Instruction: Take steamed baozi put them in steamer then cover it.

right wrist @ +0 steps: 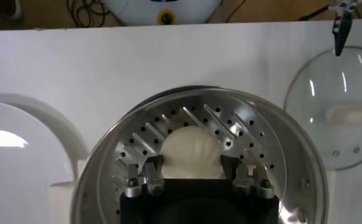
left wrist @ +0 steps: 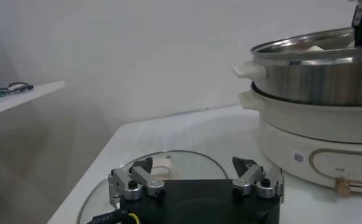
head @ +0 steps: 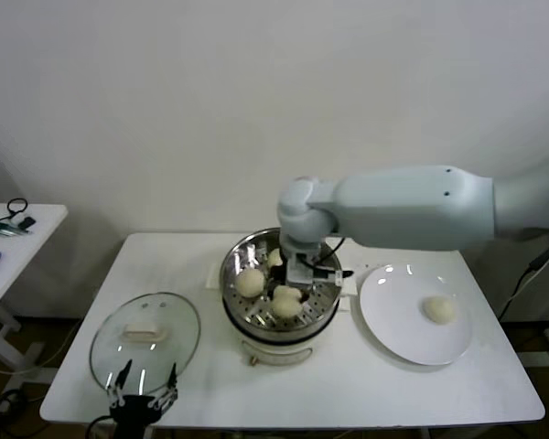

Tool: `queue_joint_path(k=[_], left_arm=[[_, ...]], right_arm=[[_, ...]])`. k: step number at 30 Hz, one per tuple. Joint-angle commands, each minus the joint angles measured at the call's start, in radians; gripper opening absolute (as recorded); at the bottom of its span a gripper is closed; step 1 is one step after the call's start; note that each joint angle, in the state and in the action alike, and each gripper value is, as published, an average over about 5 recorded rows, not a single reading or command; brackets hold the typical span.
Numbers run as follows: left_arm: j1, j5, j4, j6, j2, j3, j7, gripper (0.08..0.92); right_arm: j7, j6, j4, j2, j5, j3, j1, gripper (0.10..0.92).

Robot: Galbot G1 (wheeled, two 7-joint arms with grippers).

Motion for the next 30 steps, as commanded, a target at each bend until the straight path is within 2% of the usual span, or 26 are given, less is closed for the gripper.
queue_joint_path(k=[1,5,10,13,17,22,25,30], left_arm=[[0.000,0.000,0.002,-0.001,-0.001,0.001,-0.001,0.823],[0.002,0.000,0.002,-0.004,-0.001,0.000,-0.002,0.823],[0.004,-0.001,0.001,-0.007,-0.001,-0.001,-0.003,0.823],[0.004,-0.001,0.000,-0.007,-0.002,0.001,-0.003,0.823],[0.005,-0.001,-0.004,-0.007,-0.002,0.000,-0.003,0.823],[0.003,-0.003,-0.007,-0.007,-0.002,0.000,-0.002,0.823],[-0.002,-0.005,-0.005,-0.007,-0.002,0.001,-0.002,0.823],[-0.011,-0.006,0.002,-0.005,-0.003,0.006,-0.001,0.823]], right_arm=[[0.021,0.014,-0.045,0.065,-0.084,0.011,-0.083,0.658],[0.029,0.012,-0.061,0.072,-0.083,0.010,-0.087,0.668],[0.043,0.009,-0.063,0.055,-0.046,0.020,-0.064,0.776],[0.025,0.003,-0.056,0.008,0.042,0.037,-0.008,0.815],[-0.060,-0.028,-0.065,-0.113,0.264,0.021,0.129,0.822],[-0.155,-0.109,-0.166,-0.293,0.512,-0.123,0.298,0.823],[-0.175,-0.179,-0.237,-0.407,0.557,-0.215,0.324,0.823],[-0.155,-0.307,-0.284,-0.592,0.517,-0.273,0.215,0.823]])
